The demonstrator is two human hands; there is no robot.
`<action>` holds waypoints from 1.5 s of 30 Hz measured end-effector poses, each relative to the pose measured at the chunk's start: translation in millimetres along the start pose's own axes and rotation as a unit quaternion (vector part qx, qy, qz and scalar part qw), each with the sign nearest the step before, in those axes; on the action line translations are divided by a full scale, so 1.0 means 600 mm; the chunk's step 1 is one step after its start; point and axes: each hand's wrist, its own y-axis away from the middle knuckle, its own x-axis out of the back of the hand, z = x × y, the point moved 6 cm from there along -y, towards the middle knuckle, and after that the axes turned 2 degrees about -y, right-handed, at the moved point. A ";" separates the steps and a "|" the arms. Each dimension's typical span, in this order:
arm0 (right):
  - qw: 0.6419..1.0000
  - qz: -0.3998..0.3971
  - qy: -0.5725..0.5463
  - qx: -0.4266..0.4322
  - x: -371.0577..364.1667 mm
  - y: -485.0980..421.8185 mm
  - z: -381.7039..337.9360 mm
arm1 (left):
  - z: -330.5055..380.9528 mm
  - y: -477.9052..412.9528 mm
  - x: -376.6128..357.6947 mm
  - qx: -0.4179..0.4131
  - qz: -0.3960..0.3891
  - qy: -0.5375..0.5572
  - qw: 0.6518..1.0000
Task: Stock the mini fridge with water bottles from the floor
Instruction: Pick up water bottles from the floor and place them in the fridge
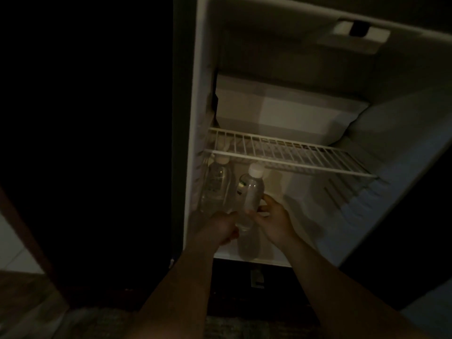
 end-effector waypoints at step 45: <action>0.996 -0.008 0.056 -0.072 -0.018 -0.053 -0.020 | 0.018 -0.041 0.014 -0.054 0.050 -0.036 0.997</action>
